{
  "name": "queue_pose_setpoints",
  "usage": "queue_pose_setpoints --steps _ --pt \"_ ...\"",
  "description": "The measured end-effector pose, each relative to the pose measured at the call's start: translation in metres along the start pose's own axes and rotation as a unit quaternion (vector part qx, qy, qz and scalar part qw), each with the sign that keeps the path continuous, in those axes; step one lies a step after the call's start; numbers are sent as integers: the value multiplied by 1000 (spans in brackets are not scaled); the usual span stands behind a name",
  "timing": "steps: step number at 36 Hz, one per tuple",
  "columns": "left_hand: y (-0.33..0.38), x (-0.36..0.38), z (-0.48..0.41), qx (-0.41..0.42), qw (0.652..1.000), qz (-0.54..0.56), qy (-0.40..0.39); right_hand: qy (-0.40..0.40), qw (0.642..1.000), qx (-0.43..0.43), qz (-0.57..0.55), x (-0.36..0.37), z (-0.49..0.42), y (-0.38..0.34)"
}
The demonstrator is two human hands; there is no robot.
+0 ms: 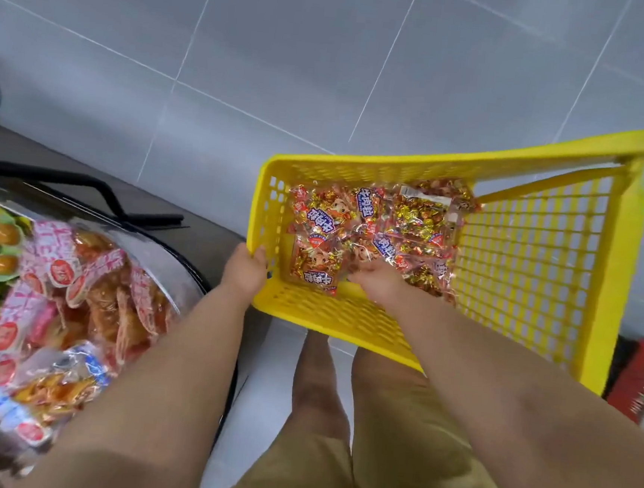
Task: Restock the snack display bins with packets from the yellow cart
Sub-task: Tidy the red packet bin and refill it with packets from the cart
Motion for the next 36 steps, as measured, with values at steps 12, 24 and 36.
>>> queue_pose_setpoints --steps 12,24,36 --pt "-10 4 -14 50 999 18 8 10 998 -50 -40 40 -28 -18" --pt "25 -14 18 144 983 102 59 -67 962 -165 -208 -8 46 -34" --pt "63 -9 35 90 969 182 -144 -126 901 -87 -405 -6 24 -73"
Point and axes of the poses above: each hand's wrist, its own z-axis away from the middle knuckle, its own x-axis out of the palm, y = z × x, the point moved 6 cm from there along -z, towards the middle knuckle, and after that the axes turned 5 degrees about z, right-handed, at the moved point
